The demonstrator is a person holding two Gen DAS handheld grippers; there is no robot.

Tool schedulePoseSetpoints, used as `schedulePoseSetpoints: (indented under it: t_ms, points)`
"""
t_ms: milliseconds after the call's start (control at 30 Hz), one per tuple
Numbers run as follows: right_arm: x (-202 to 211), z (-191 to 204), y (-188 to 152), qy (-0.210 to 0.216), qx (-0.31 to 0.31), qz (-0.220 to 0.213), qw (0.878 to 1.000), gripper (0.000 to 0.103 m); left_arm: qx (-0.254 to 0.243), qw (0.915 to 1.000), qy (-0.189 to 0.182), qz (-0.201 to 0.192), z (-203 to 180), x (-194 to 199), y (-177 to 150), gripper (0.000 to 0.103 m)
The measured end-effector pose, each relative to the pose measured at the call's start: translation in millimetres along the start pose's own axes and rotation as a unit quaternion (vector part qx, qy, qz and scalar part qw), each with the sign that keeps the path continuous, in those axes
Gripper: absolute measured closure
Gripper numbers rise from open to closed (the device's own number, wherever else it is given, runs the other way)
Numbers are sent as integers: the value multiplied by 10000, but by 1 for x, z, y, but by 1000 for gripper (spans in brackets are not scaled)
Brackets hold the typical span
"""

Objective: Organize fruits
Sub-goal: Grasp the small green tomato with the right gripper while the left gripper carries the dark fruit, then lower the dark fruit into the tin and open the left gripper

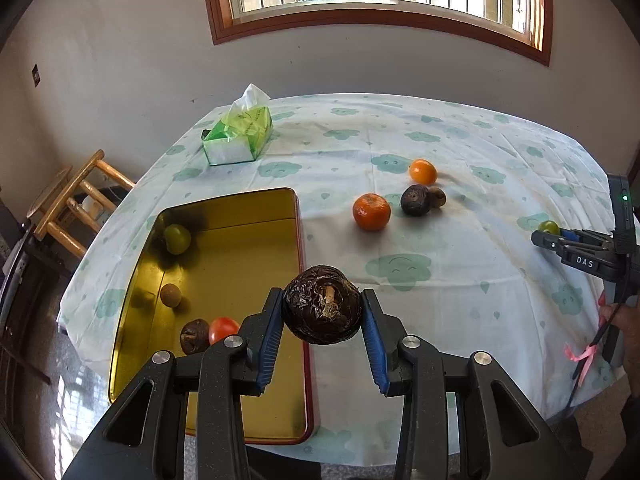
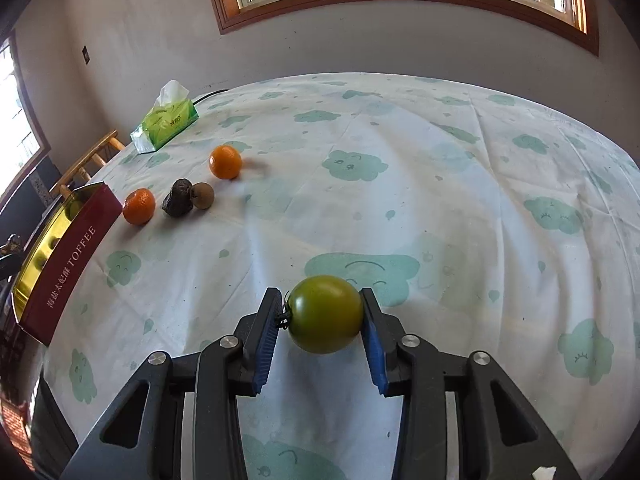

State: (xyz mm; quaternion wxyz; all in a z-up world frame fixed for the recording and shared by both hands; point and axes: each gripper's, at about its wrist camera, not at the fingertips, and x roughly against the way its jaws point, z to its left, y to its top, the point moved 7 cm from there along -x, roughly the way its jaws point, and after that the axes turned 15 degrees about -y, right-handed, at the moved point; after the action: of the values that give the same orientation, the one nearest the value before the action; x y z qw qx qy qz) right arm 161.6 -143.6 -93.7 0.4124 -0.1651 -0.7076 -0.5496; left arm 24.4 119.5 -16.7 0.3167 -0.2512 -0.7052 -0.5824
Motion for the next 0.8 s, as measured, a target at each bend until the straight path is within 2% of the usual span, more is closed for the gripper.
schedulePoseSetpoints:
  t_ms: [200,533,800]
  points:
    - [-3,-4,-1,69,-78,64,9999,66,-213,9988,438,-15,25,-4,0,64]
    - [-3,-4,-2,63,-43,63,10000,65,-192,9954,864,369,71,-35,7,64]
    - [-3,-4,-2,96,-59,65,9999,65,-189,9911,1148,651,96,-59,25,63]
